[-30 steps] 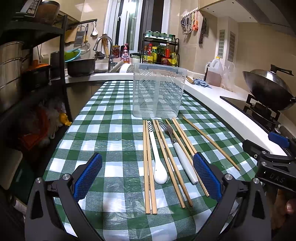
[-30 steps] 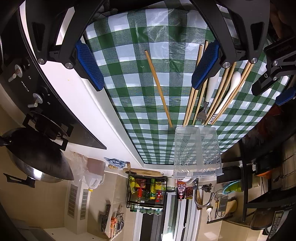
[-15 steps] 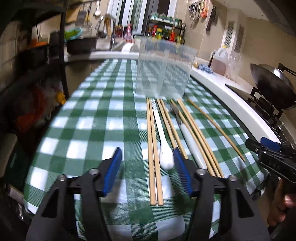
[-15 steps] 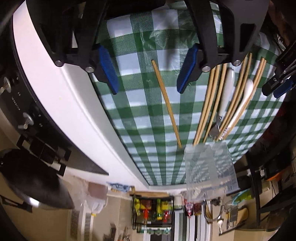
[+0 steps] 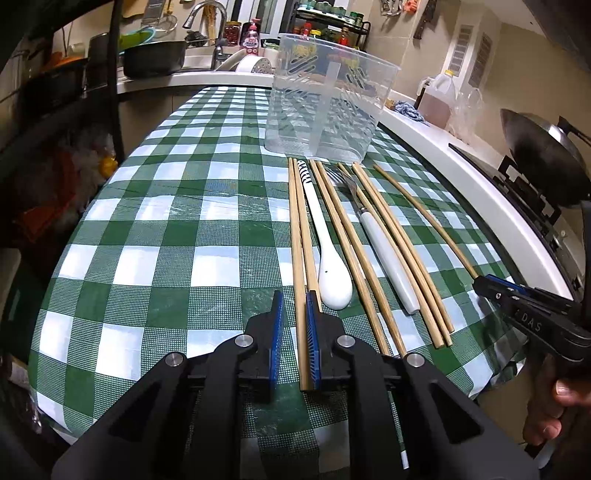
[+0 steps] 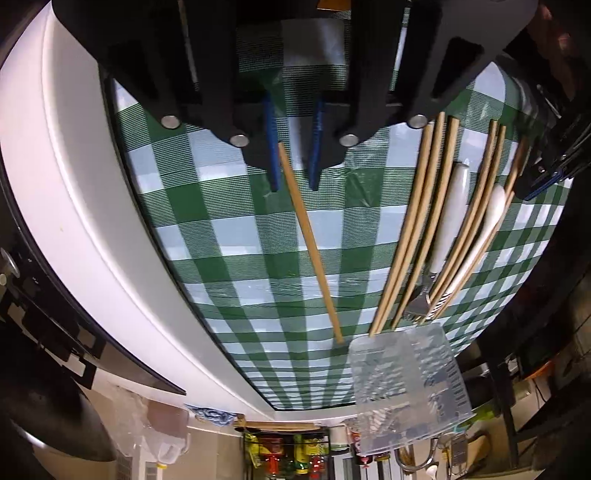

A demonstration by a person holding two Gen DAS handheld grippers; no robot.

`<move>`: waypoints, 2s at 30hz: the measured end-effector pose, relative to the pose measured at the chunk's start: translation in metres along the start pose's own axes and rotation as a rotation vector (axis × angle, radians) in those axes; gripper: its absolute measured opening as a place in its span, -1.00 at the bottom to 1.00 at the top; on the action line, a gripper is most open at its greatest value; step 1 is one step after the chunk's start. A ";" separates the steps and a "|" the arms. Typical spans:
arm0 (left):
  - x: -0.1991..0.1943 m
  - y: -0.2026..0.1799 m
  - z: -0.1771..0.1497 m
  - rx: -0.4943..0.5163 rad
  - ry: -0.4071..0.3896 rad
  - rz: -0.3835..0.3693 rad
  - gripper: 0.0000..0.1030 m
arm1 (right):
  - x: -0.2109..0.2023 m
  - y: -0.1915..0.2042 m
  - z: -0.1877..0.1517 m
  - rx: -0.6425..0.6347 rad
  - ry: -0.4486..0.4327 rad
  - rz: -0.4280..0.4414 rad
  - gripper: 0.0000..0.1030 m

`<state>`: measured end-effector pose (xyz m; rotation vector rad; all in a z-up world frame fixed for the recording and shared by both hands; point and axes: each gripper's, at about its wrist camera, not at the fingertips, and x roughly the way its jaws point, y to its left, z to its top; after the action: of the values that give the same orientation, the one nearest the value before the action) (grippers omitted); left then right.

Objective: Organize utensils
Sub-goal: 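Lower the left gripper onto a bamboo chopstick and close while the right gripper grasps another chopstick, then lift the chopstick with the left gripper toward the clear container while the right gripper carries its chopstick there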

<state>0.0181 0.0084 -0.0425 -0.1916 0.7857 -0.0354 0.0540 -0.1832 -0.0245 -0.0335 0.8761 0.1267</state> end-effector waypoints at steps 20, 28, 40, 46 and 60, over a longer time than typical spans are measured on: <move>-0.003 -0.001 -0.004 0.048 -0.013 0.074 -0.88 | -0.003 0.015 -0.004 -0.035 0.001 0.042 -0.82; -0.003 -0.003 -0.003 0.063 -0.019 0.072 -0.88 | -0.003 0.013 -0.004 -0.027 -0.002 0.057 -0.90; -0.031 -0.015 0.000 0.148 -0.131 0.095 -0.88 | -0.041 0.018 0.003 -0.053 -0.137 0.067 -0.90; -0.055 -0.015 0.007 0.153 -0.215 0.101 -0.88 | -0.071 0.022 0.008 -0.070 -0.265 0.077 -0.90; -0.092 -0.011 0.023 0.133 -0.321 0.064 -0.88 | -0.108 0.018 0.014 -0.054 -0.388 0.103 -0.91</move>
<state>-0.0301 0.0110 0.0397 -0.0436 0.4667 0.0041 -0.0060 -0.1749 0.0679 -0.0133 0.4864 0.2447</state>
